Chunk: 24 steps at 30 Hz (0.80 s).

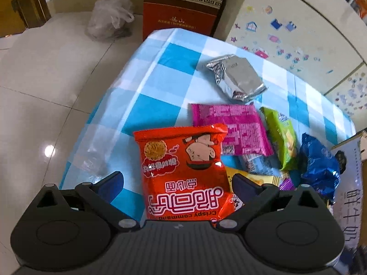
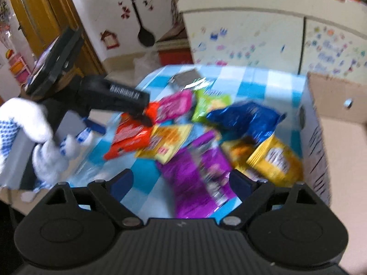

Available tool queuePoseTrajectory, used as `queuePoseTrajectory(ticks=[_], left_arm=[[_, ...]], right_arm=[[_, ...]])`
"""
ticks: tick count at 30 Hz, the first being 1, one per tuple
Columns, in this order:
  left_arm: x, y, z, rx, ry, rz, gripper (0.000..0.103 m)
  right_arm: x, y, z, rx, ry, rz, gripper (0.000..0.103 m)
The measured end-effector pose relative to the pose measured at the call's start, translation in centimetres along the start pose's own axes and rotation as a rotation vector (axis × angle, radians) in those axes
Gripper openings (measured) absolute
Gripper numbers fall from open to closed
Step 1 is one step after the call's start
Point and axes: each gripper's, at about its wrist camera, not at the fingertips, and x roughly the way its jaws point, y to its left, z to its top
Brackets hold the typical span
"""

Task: Organize snacks
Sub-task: 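Grasp the red snack bag with the left tool while the right tool grasps the purple bag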

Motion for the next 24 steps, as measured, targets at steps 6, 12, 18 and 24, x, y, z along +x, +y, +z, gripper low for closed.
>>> queuePoseTrajectory(ticks=[6, 12, 18, 24], left_arm=[[0.5, 0.4, -0.3, -0.001, 0.020, 0.048, 0.102], [0.9, 1.0, -0.4, -0.014, 0.042, 0.058, 0.102], [1.3, 0.2, -0.7, 0.022, 0.036, 0.082, 0.103], [1.9, 0.8, -0.8, 0.011, 0.049, 0.099, 0.103]], right_arm=[[2.4, -0.8, -0.3, 0.012, -0.020, -0.070, 0.091], [3.3, 0.2, -0.6, -0.017, 0.076, 0.024, 0.091], [3.5, 1.1, -1.0, -0.032, 0.060, -0.008, 0.093], [4.0, 2.1, -1.5, -0.051, 0.049, -0.054, 0.094]])
